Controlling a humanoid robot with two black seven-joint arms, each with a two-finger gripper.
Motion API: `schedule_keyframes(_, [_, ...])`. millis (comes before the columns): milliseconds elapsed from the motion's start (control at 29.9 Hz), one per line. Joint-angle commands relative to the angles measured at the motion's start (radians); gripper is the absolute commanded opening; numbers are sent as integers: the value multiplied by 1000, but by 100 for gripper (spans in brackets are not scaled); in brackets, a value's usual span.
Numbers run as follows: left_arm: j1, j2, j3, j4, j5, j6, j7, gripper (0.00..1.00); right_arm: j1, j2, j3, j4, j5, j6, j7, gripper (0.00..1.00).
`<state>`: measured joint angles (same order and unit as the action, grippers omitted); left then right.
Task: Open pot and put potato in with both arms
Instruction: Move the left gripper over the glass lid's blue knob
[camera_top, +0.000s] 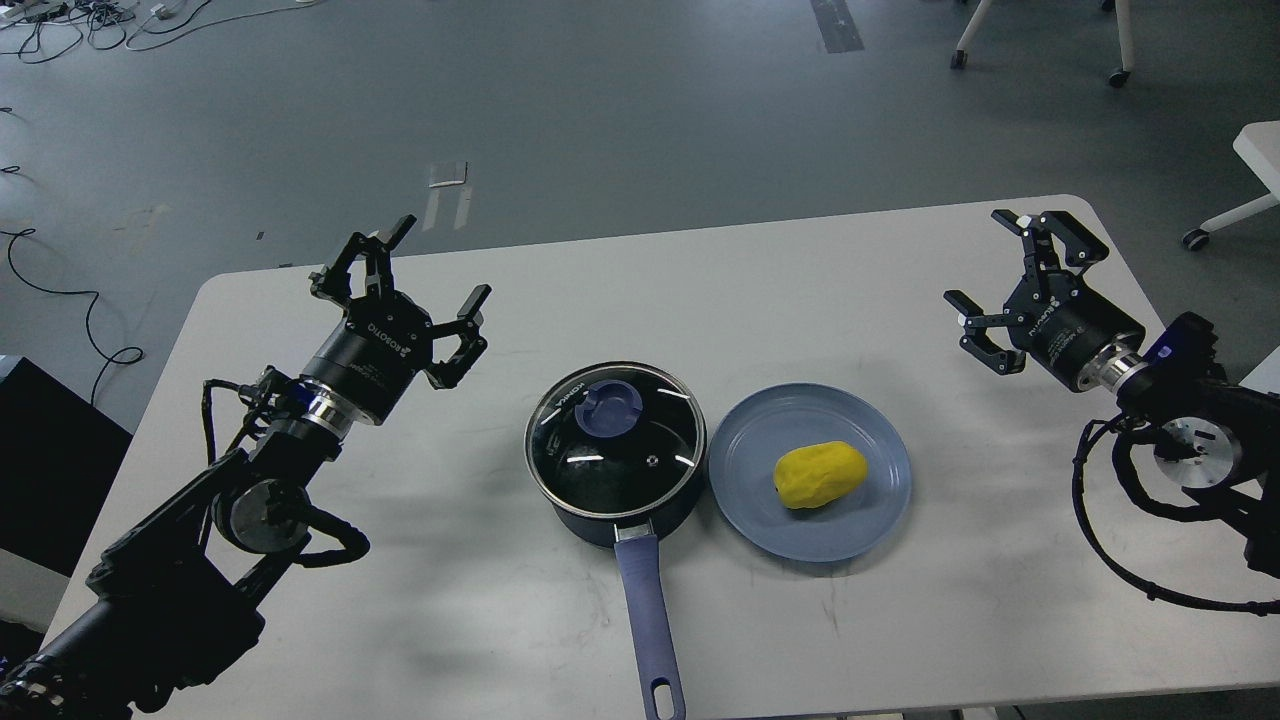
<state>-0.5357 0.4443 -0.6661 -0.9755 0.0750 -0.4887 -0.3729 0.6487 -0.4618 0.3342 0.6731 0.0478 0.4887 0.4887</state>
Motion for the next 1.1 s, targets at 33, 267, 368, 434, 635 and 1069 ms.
schedule_keyframes(33, [3,1,0,0,0,0,-6,98,0,28,-9,-6,-2,0,0,100])
schedule_keyframes(267, [-41,13,-9,46,-4,0,-5,98,5,35,-14,-6,-2,0,0,100])
schedule_keyframes(368, [-99,22,-9,121,-6,0,2,98,5,34,-15,-6,-2,0,0,100])
schedule_keyframes(434, [-119,57,-12,146,-11,0,6,98,9,34,-18,-4,-3,0,0,100])
schedule_keyframes(635, [-139,148,0,6,0,0,-1,98,8,31,-21,-4,-3,0,0,100])
schedule_keyframes(1069, [-135,261,-42,-481,892,0,-107,98,6,20,-21,-4,-3,0,0,100])
